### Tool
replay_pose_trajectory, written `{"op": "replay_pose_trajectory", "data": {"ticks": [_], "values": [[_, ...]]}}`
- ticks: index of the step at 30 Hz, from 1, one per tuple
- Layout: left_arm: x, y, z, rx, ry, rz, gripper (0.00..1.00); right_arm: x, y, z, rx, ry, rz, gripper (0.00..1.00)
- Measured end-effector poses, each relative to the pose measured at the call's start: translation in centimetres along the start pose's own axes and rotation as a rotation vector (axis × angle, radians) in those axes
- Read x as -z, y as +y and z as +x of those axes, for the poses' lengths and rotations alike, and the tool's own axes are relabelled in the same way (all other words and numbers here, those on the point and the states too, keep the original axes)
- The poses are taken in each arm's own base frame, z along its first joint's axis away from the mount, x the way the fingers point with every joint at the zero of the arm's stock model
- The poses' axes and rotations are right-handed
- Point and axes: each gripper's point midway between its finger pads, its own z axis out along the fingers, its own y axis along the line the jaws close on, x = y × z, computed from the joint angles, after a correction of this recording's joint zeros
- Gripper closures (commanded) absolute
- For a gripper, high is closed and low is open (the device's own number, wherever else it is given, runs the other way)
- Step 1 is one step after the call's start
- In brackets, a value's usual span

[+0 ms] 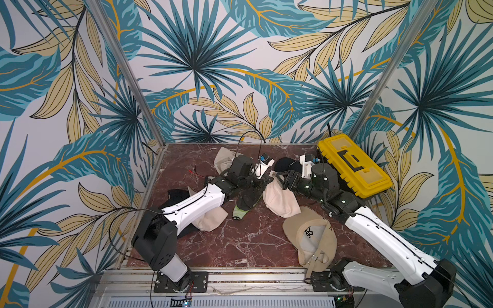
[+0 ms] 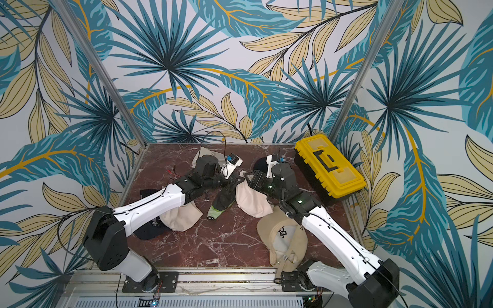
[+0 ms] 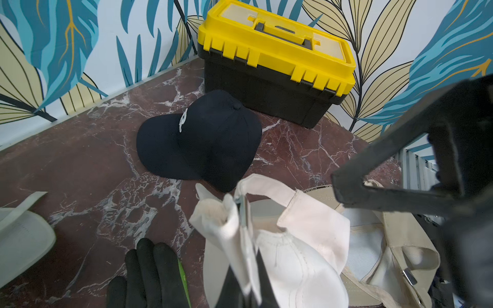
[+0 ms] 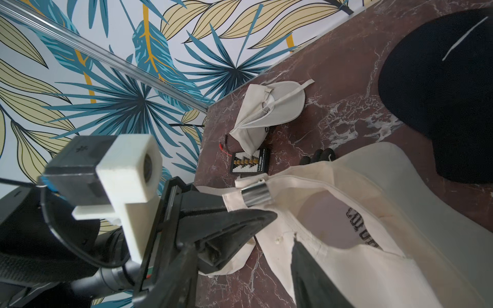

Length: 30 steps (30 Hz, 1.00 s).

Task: Open the adjustable buckle of the baseball cap
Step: Open the adjustable buckle on the baseball cap.

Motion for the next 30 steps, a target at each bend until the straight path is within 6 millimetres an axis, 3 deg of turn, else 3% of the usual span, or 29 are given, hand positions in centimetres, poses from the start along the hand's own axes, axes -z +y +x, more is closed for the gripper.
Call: {"op": "replay_pose_trajectory", "data": {"ticks": [12, 20, 30], "values": [[0.0, -0.7, 0.0, 0.000, 0.003, 0.037, 1.00, -2.0, -0.2, -0.1, -0.053, -0.004, -0.003, 0.42], [-0.2, -1.7, 0.2, -0.010, 0.007, 0.059, 1.00, -2.6, 0.1, -0.3, -0.078, -0.009, -0.025, 0.55], [-0.3, -1.7, 0.2, -0.008, 0.010, 0.054, 1.00, -3.3, -0.2, -0.1, -0.092, 0.003, -0.018, 0.56]]}}
